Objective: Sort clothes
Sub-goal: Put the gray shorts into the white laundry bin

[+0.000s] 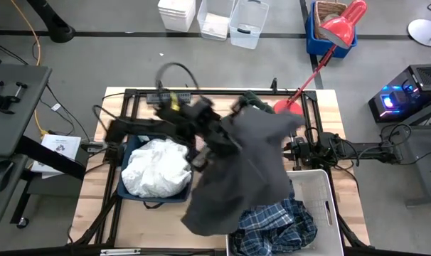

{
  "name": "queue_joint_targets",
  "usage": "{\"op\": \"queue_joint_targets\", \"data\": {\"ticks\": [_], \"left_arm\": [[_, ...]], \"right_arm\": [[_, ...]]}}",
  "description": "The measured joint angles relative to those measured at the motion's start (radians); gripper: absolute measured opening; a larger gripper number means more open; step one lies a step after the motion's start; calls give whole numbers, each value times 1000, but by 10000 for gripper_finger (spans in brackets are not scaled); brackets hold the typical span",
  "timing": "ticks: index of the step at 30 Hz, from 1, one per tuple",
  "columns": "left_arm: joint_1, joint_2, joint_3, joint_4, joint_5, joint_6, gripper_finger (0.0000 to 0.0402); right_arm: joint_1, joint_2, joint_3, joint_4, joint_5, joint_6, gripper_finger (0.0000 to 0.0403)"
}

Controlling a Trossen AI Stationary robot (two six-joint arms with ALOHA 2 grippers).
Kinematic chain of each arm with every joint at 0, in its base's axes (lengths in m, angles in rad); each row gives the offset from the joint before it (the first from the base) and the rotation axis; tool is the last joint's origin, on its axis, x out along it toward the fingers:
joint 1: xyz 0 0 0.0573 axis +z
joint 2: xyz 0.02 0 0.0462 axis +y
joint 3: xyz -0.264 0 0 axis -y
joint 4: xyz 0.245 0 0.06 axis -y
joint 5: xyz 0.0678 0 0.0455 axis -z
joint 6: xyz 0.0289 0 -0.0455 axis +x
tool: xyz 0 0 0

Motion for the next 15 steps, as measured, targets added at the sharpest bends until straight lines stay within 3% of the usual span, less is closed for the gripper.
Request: {"op": "queue_joint_targets", "data": {"ticks": [6, 9, 15], "left_arm": [[-35, 209, 218, -17, -40, -47, 10], [-62, 232, 191, -7, -86, -66, 10], [-117, 310, 150, -182, -91, -69, 11]], "right_arm": [[0, 0, 0, 0, 0, 0, 0], [0, 0, 0, 0, 1, 0, 0], [0, -1, 0, 0, 1, 0, 0]]}}
